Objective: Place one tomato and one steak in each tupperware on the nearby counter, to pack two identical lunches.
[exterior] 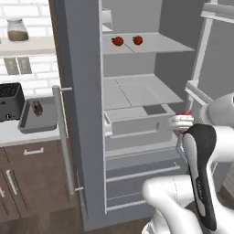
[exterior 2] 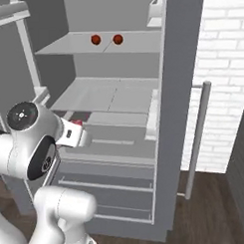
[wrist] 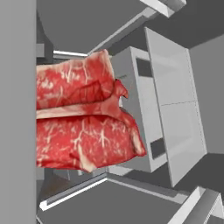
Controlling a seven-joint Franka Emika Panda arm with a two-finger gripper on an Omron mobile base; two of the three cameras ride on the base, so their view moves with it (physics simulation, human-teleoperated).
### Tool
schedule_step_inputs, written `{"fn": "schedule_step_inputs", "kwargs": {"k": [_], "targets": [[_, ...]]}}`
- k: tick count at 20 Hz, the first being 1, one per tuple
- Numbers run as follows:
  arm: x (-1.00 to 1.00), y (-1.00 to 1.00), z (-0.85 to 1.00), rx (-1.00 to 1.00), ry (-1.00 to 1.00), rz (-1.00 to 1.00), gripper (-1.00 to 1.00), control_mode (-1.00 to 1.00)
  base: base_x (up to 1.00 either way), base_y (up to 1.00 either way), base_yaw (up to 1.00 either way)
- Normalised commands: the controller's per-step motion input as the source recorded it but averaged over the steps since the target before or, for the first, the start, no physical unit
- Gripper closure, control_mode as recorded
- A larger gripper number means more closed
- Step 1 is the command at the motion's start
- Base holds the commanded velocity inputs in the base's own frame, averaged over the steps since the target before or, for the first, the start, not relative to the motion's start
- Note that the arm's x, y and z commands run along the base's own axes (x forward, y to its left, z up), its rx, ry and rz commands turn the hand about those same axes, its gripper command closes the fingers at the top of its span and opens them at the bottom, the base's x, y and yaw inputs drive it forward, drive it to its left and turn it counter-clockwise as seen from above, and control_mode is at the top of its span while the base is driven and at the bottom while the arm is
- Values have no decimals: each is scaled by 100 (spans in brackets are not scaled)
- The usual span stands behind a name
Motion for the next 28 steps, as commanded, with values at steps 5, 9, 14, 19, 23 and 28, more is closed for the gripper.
{"fn": "schedule_step_inputs", "kwargs": {"k": [5, 9, 14, 19, 23, 28], "targets": [[0, 0, 0, 0, 0, 0, 100, 100, -84, 51, 57], [0, 0, 0, 0, 0, 0, 100, 100, -15, 63, 81], [0, 0, 0, 0, 0, 0, 100, 100, 0, 72, 82], [0, 0, 0, 0, 0, 0, 100, 100, 52, 88, 59], [0, 0, 0, 0, 0, 0, 100, 100, 100, 61, 37], [0, 0, 0, 0, 0, 0, 100, 100, 100, 5, 5]]}}
